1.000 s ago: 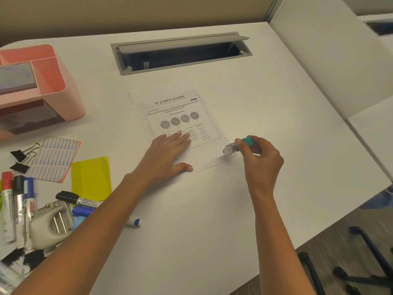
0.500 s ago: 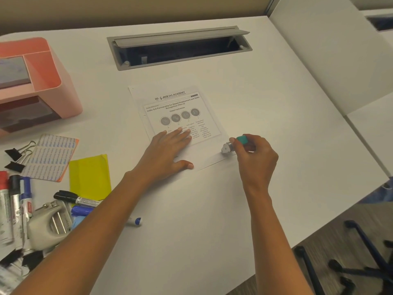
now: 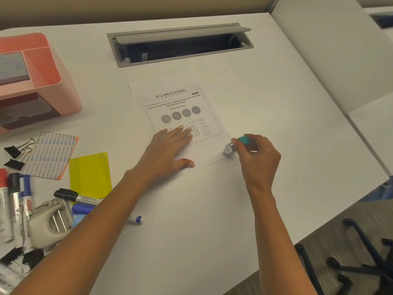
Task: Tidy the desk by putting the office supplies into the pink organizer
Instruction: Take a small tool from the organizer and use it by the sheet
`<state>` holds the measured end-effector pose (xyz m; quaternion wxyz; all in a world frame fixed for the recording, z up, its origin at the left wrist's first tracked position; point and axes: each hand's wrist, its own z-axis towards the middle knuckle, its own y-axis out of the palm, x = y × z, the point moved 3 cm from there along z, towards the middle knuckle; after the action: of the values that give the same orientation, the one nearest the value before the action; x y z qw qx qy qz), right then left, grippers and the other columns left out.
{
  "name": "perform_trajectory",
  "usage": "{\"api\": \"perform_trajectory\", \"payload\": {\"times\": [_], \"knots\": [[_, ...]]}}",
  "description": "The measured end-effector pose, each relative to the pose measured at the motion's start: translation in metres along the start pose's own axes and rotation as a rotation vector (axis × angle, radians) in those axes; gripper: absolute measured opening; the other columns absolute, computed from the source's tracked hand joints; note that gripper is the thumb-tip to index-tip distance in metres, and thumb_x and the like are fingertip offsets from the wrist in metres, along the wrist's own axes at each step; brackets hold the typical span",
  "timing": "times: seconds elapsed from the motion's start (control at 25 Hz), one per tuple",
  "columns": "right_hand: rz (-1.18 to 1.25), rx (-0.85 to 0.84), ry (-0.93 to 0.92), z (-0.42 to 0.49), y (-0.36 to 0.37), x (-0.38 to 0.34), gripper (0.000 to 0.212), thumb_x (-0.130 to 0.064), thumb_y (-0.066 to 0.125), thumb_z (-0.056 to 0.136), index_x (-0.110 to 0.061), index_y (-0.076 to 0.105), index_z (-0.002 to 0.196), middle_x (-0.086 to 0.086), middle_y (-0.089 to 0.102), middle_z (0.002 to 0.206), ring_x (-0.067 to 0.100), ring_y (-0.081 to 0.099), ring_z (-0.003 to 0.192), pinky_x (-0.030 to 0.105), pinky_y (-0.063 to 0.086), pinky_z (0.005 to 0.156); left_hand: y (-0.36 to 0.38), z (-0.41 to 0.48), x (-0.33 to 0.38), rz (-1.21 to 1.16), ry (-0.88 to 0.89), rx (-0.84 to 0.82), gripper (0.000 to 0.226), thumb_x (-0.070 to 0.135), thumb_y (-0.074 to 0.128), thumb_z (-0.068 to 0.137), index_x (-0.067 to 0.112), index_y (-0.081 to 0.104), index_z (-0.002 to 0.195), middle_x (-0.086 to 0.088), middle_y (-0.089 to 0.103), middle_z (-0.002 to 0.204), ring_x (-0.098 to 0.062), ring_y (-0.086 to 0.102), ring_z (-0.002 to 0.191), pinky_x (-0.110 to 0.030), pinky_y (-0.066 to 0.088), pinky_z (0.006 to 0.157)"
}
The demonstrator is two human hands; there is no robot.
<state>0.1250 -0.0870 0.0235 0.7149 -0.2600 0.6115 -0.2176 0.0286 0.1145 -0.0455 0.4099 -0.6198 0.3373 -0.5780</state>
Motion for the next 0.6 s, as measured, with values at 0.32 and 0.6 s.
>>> {"api": "perform_trajectory", "payload": {"times": [0.32, 0.6], "knots": [[-0.001, -0.012, -0.009, 0.0005, 0.0023, 0.0013, 0.034, -0.036, 0.076, 0.079, -0.012, 0.07, 0.103, -0.003, 0.069, 0.093, 0.004, 0.063, 0.075, 0.002, 0.045, 0.067, -0.0006, -0.0001, 0.0, -0.009, -0.003, 0.004, 0.083, 0.07, 0.041, 0.077, 0.023, 0.032, 0.144, 0.01, 0.02, 0.155, -0.007, 0.009, 0.143, -0.034, 0.004, 0.114], [-0.025, -0.017, -0.022, -0.0014, 0.0054, 0.004, 0.035, -0.036, 0.076, 0.079, -0.012, 0.069, 0.104, -0.003, 0.069, 0.093, 0.003, 0.062, 0.074, 0.0, 0.043, 0.066, -0.0014, -0.0005, 0.0006, -0.014, -0.003, 0.01, 0.081, 0.067, 0.046, 0.078, 0.023, 0.032, 0.144, 0.01, 0.02, 0.155, -0.006, 0.009, 0.143, -0.034, 0.004, 0.115]]}}
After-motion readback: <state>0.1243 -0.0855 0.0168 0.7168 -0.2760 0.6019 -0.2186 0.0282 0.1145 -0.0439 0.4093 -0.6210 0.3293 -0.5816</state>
